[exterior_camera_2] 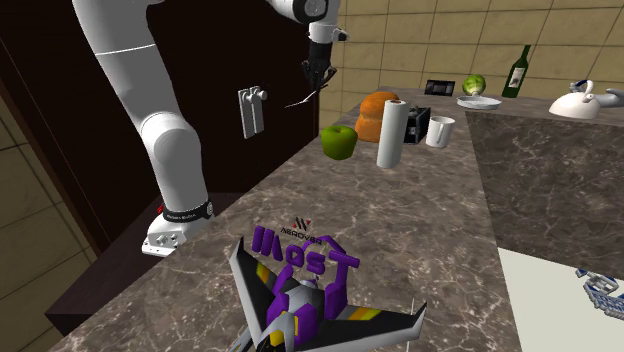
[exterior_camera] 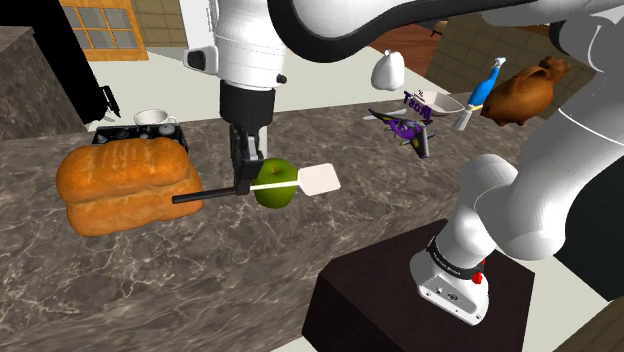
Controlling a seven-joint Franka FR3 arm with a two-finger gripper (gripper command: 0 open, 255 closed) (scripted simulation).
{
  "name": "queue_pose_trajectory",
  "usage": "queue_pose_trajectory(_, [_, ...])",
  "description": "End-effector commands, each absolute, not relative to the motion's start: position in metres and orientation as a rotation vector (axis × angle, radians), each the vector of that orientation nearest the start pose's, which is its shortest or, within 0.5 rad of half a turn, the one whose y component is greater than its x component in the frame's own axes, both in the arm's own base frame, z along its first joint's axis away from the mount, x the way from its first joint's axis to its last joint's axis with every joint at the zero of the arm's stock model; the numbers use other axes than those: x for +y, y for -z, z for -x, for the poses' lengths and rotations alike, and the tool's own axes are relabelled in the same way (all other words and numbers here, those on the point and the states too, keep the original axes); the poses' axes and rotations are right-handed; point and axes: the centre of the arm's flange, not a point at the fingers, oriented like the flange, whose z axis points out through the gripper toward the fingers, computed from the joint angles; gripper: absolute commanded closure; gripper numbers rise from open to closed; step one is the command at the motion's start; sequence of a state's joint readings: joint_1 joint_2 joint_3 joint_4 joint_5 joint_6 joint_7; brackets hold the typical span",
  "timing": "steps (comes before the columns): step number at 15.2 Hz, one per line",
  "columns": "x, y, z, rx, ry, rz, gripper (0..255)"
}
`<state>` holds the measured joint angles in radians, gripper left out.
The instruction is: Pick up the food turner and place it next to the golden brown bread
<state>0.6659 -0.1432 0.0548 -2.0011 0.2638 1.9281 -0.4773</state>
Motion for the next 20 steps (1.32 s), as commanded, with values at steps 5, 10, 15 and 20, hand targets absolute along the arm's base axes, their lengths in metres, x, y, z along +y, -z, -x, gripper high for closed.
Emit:
queue_pose_trajectory(5, [0.361, -0.498, -0.38, -1.528, 0.059, 2.455, 255])
queue_pose_trajectory(10, [0.361, -0.471, -0.38, -1.528, 0.059, 2.455, 255])
queue_pose_trajectory(15, [0.361, -0.445, -0.38, -1.528, 0.059, 2.455, 255])
queue_pose_trajectory(20, [0.361, -0.418, -0.38, -1.528, 0.059, 2.455, 255])
